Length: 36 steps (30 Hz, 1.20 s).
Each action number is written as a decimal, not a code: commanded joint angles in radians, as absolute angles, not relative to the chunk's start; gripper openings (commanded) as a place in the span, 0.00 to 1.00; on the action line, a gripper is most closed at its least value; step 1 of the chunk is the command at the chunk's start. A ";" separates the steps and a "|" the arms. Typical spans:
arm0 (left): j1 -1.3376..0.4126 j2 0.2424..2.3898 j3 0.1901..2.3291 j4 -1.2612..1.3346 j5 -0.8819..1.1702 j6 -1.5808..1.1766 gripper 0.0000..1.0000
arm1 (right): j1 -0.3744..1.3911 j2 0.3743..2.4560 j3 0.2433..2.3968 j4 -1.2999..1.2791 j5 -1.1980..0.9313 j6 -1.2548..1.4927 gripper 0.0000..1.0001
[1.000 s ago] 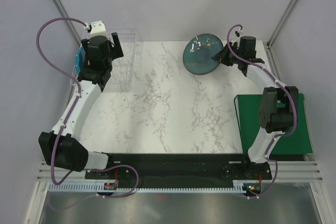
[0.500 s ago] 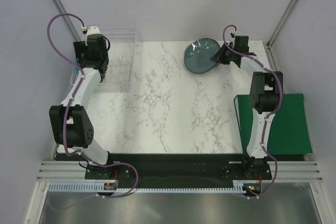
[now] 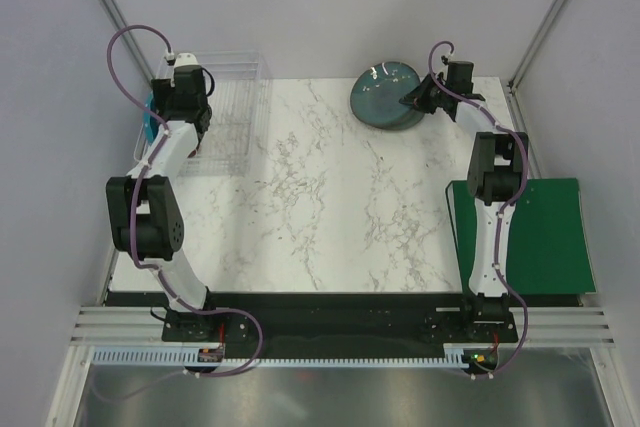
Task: Unload the plates from the dish rack
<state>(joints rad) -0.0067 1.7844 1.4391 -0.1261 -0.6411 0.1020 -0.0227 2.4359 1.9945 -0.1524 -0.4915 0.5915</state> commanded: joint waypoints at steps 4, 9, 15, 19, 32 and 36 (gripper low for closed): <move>-0.002 1.781 1.456 -0.110 -0.597 0.055 0.77 | -0.048 2.413 2.011 -0.043 -0.414 0.589 0.00; -0.002 1.790 1.440 -0.115 -0.601 0.044 0.75 | -0.055 2.457 2.051 -0.069 -0.433 0.611 0.00; -0.002 1.835 1.462 -0.115 -0.676 0.052 0.70 | -0.055 2.473 2.052 -0.071 -0.431 0.609 0.00; -0.002 1.873 1.485 -0.127 -0.693 0.051 0.70 | -0.061 2.482 2.059 -0.072 -0.428 0.606 0.00; 0.034 1.950 1.520 -0.166 -0.634 0.014 0.05 | -0.072 2.514 2.103 -0.124 -0.368 0.624 0.19; 0.034 1.953 1.525 -0.175 -0.623 0.015 0.02 | -0.074 2.516 2.117 -0.190 -0.370 0.609 0.34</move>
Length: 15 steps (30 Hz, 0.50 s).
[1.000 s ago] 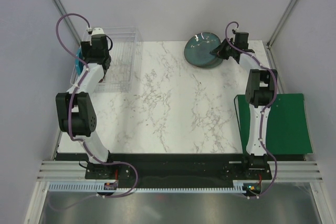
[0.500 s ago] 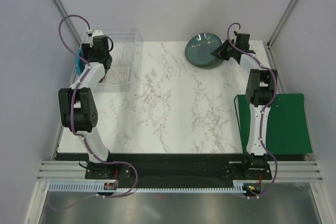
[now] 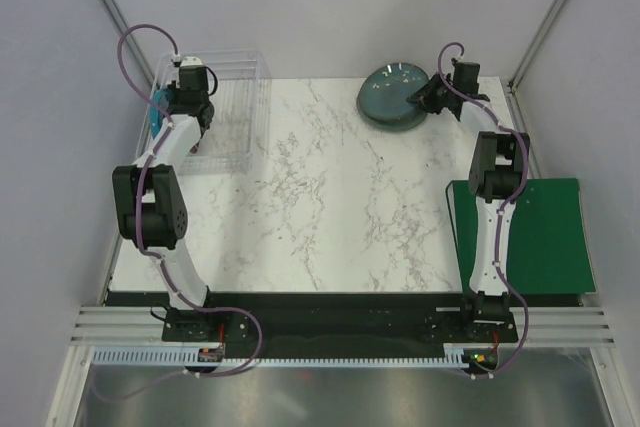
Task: Unload the plates from the dish rack
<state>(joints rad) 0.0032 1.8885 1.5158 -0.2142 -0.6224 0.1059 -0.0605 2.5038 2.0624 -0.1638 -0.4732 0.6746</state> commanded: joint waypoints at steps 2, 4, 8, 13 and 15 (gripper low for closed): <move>0.035 1.954 1.526 -0.181 -0.614 0.018 0.02 | -0.072 2.516 2.118 -0.215 -0.368 0.592 0.45; 0.035 1.947 1.522 -0.183 -0.611 0.012 0.02 | -0.072 2.508 2.106 -0.239 -0.367 0.580 0.49; 0.035 1.945 1.525 -0.186 -0.601 0.011 0.02 | -0.072 2.476 2.079 -0.282 -0.370 0.549 0.65; 0.035 1.934 1.539 -0.204 -0.618 0.009 0.02 | -0.068 2.416 2.054 -0.342 -0.368 0.477 0.73; 0.035 1.922 1.545 -0.210 -0.614 0.009 0.02 | -0.066 2.381 2.043 -0.379 -0.348 0.456 0.74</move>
<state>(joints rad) 0.0113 1.8858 1.5307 -0.2390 -0.5907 0.0940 -0.0593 2.4825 2.0663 -0.2615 -0.4095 0.5484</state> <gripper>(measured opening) 0.267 0.728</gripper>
